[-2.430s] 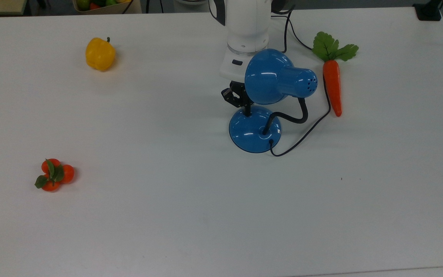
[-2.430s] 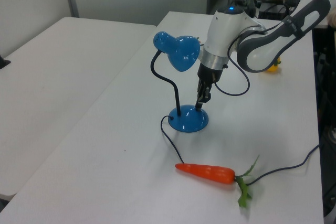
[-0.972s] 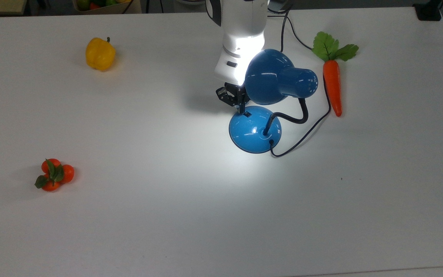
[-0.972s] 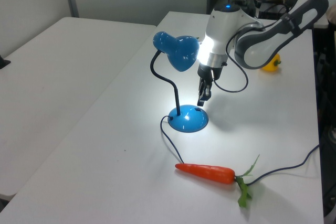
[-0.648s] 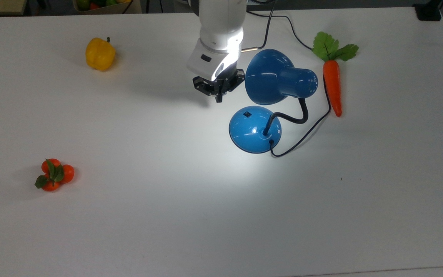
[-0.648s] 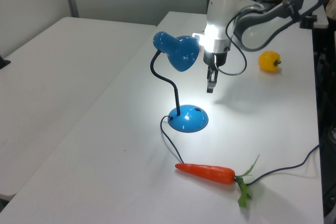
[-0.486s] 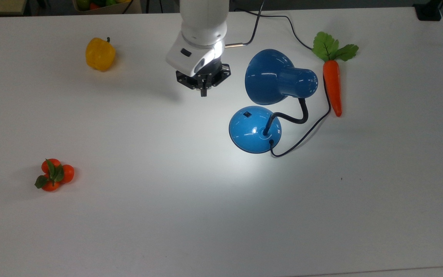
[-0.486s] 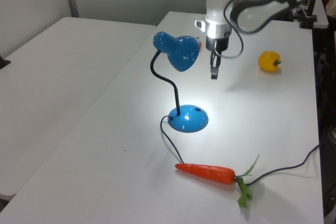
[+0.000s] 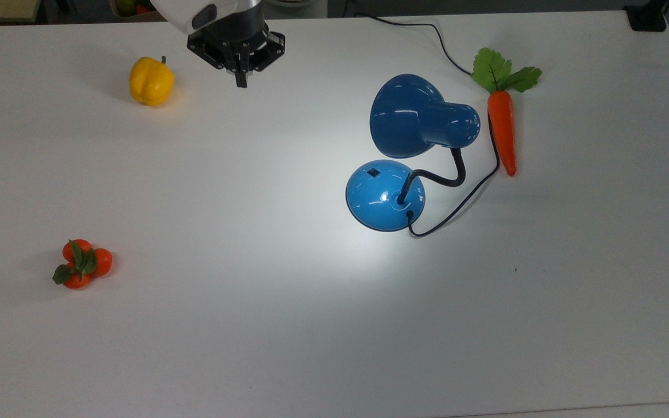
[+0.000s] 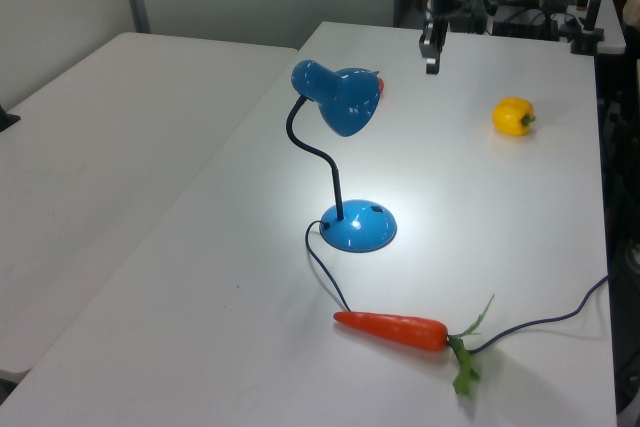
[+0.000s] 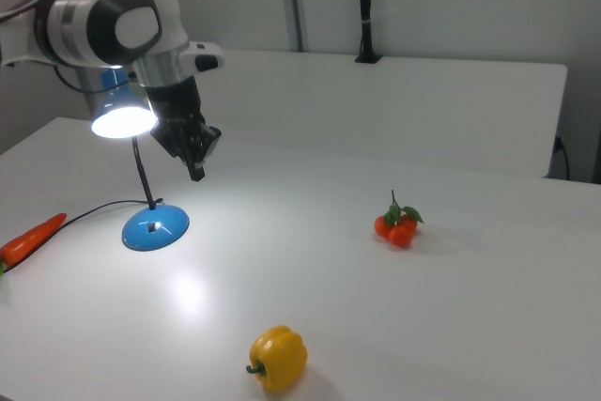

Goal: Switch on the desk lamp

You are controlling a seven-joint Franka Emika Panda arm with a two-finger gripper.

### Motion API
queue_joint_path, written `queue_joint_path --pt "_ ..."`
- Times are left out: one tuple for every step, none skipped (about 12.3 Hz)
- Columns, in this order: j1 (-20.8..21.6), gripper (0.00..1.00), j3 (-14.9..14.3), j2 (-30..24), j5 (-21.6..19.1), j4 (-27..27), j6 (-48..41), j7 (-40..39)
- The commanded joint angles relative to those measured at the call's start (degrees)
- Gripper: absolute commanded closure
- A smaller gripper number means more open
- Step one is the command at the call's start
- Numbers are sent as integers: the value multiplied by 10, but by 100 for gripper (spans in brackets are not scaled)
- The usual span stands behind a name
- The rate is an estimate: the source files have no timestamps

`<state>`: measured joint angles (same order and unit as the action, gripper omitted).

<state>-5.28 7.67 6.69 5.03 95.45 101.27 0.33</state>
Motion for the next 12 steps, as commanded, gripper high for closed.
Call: queue_joint_path --pt "5 88 -18 -32 2 -20 -57 15" --pt "5 79 -22 -39 2 -26 -74 11" --pt "4 67 -27 -47 2 -36 -82 10" --pt "4 54 -33 -48 2 -43 -89 9" --pt "5 39 -35 -48 2 -52 -101 8" --pt "4 6 -36 -48 2 -52 -106 8" --pt "4 0 -36 -48 3 -52 -106 10" --pt "4 0 -36 -48 3 -52 -107 12" --pt "4 0 -36 -48 3 -52 -107 12" --pt "3 0 -36 -49 3 -52 -107 10" --pt "3 0 -36 -52 3 -52 -110 9" --pt "3 0 -36 -53 3 -52 -109 9"
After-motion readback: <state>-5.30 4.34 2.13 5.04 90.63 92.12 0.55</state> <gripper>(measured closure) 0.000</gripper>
